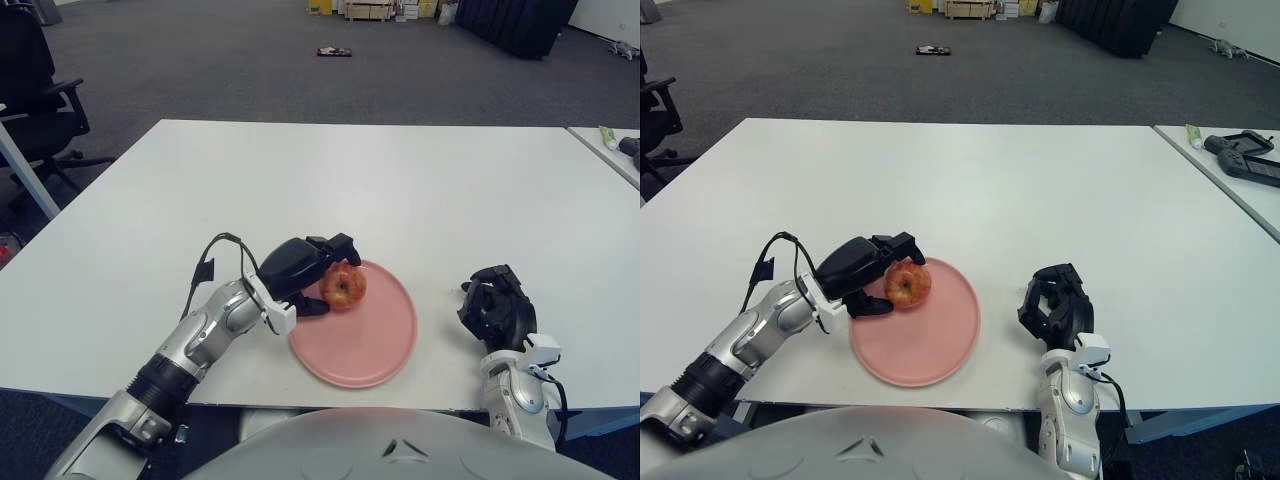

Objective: Put the apple into the plate.

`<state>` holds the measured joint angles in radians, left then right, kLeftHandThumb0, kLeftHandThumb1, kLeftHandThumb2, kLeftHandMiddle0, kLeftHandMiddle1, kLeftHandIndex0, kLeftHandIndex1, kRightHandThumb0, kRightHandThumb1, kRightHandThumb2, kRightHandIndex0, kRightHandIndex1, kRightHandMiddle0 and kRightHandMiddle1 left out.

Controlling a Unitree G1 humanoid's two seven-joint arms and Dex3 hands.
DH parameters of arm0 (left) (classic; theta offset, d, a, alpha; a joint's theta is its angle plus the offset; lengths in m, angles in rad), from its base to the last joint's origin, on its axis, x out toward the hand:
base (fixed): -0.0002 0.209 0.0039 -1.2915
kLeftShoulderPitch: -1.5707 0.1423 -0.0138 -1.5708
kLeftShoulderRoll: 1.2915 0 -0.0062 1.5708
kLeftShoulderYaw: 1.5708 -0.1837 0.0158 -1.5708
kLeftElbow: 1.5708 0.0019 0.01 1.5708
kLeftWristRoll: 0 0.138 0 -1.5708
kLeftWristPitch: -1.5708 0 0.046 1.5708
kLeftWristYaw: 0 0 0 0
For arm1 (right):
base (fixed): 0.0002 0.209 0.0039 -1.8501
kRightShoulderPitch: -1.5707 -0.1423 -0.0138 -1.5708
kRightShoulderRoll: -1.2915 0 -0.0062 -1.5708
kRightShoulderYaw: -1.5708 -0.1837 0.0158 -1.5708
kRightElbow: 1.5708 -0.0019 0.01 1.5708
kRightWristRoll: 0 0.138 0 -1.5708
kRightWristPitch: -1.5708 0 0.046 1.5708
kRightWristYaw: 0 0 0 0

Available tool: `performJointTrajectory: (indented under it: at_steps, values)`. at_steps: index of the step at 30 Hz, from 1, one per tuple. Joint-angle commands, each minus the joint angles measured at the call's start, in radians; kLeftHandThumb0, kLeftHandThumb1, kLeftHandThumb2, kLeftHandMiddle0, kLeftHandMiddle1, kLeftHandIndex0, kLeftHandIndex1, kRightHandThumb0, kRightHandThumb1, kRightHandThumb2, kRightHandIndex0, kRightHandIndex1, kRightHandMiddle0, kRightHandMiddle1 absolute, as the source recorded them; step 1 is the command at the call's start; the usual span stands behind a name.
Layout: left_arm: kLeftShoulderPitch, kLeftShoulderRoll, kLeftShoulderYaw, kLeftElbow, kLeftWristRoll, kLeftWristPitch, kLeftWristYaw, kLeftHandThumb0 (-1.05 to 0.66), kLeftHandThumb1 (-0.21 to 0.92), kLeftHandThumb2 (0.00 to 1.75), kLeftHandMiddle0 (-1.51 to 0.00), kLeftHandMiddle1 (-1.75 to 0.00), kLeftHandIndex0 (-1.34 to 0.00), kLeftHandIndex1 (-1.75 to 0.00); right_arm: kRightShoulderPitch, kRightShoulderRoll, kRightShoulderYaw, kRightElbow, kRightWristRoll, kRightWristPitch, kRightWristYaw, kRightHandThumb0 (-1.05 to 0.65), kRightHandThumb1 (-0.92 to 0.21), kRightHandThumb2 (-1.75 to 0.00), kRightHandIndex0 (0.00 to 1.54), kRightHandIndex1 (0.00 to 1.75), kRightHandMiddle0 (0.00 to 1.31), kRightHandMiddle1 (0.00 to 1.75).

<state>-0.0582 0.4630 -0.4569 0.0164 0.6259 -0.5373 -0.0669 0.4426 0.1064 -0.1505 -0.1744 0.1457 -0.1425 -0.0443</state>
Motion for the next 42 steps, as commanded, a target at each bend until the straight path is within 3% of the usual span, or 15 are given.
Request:
performJointTrajectory:
  at_steps: [1,6,8,15,17,23,29,37,42]
  values:
    - [0.006,-0.004,0.032,-0.004,0.009,-0.027,0.044,-0.88,0.85,0.68,-0.08,-1.04,-0.01,-1.3,-0.02,-0.001,-0.003,0.0,0.011,0.008,0.001,-0.42,-0.53,-1.06,1.07,1.75,0.45,1.75]
    - [0.026,0.001,0.059,-0.024,0.001,-0.043,0.05,-0.92,0.91,0.68,-0.01,-0.81,0.0,-1.13,-0.025,-0.002,-0.004,0.006,0.014,0.01,0.002,-0.42,-0.52,-1.07,1.08,1.75,0.45,1.75]
    - [0.032,0.004,0.07,-0.032,-0.008,-0.051,0.048,-0.94,0.92,0.7,0.0,-0.64,0.0,-0.99,-0.026,-0.001,-0.005,0.006,0.016,0.012,0.003,-0.42,-0.52,-1.07,1.08,1.75,0.45,1.75]
    - [0.013,0.007,0.103,-0.029,-0.05,-0.072,0.022,-0.98,0.92,0.76,0.0,-0.36,0.0,-0.69,-0.05,-0.002,-0.014,0.037,0.018,0.002,0.003,-0.42,-0.51,-1.08,1.09,1.75,0.46,1.75]
    - [0.009,0.006,0.111,-0.027,-0.058,-0.075,0.019,-1.0,0.92,0.78,0.0,-0.22,0.0,-0.53,-0.059,-0.001,-0.018,0.048,0.017,-0.004,0.002,-0.42,-0.51,-1.09,1.1,1.75,0.46,1.75]
    - [0.009,-0.014,0.142,-0.022,-0.101,-0.085,0.027,-1.03,0.92,0.77,0.0,-0.05,0.0,-0.35,-0.081,-0.005,-0.024,0.071,0.004,-0.012,-0.002,-0.42,-0.51,-1.09,1.09,1.75,0.46,1.75]
    - [-0.001,-0.046,0.171,-0.007,-0.136,-0.102,0.051,-1.05,0.92,0.74,0.0,0.0,0.0,-0.22,-0.103,-0.009,-0.031,0.09,0.0,-0.018,-0.005,-0.42,-0.51,-1.08,1.08,1.75,0.46,1.75]
    - [-0.025,-0.097,0.23,0.064,-0.193,-0.177,0.113,-1.05,0.92,0.92,0.0,0.0,0.0,-0.16,-0.13,-0.017,-0.034,0.124,-0.013,-0.06,-0.004,-0.42,-0.51,-1.09,1.08,1.75,0.46,1.75]
    - [-0.027,-0.162,0.284,0.107,-0.203,-0.17,0.196,-1.05,0.92,1.02,0.0,0.0,0.0,-0.17,-0.149,-0.02,-0.04,0.142,-0.01,-0.069,-0.005,-0.42,-0.51,-1.09,1.09,1.75,0.46,1.75]
